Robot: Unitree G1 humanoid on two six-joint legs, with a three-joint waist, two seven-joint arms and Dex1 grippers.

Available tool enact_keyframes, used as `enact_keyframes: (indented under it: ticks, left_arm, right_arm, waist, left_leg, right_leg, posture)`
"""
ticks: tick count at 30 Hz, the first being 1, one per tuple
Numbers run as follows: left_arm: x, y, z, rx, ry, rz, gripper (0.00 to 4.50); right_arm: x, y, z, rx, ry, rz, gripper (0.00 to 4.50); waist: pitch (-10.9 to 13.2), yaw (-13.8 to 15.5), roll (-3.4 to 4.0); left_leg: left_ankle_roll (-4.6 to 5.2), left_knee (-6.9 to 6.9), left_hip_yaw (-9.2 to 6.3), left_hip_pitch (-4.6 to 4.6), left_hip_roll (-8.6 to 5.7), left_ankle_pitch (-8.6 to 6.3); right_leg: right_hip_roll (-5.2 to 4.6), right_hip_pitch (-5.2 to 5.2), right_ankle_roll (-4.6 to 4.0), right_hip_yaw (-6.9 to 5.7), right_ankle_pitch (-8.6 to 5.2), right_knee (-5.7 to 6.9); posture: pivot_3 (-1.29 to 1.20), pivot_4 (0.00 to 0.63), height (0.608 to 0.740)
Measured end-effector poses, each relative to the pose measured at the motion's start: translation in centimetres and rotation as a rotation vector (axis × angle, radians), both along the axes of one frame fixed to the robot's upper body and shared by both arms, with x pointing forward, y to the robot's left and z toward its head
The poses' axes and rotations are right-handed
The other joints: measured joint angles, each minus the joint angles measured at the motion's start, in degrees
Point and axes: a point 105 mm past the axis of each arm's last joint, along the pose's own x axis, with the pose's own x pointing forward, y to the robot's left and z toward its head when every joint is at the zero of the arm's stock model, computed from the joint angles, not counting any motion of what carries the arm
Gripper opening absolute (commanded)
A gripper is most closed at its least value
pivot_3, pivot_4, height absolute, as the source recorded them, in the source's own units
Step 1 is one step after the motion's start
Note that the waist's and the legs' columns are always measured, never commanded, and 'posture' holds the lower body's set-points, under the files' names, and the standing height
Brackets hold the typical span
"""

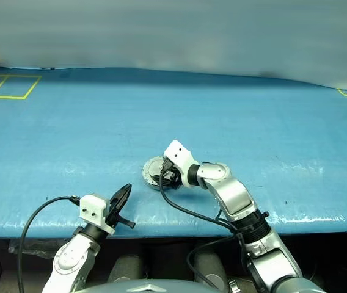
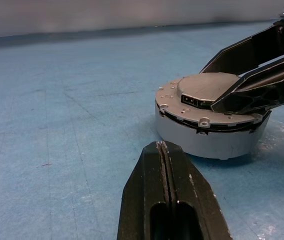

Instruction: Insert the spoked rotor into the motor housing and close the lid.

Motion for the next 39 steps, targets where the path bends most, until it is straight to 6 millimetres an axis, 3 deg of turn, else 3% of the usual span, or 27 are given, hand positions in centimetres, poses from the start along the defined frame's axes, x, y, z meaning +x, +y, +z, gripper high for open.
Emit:
enact_keyframes:
  ticks: [8,39]
  left_arm:
    - [0.0,-0.6,0.1,-0.015,-0.003,-0.022,0.0]
    - [0.0,-1.0,0.1,-0.032,-0.001,-0.028,0.0]
  right_arm:
    - [-0.4,0.3,-0.3,0.008,-0.001,-0.018,3.19]
    - [1.0,-0.1,-0.4,-0.026,-0.053,0.098,3.19]
  waist:
    - [0.0,0.0,0.0]
    - [0.0,-0.4,0.01]
  left_leg:
    - [0.0,0.0,0.0,0.01,0.0,0.0]
    - [0.0,0.0,0.0,0.07,0.0,0.0]
  right_leg:
    - [0.0,0.0,0.0,0.0,0.0,0.0]
    - [0.01,0.05,0.0,0.0,0.0,0.02]
  posture:
    - [0.0,0.15,0.74]
    - [0.0,0.15,0.74]
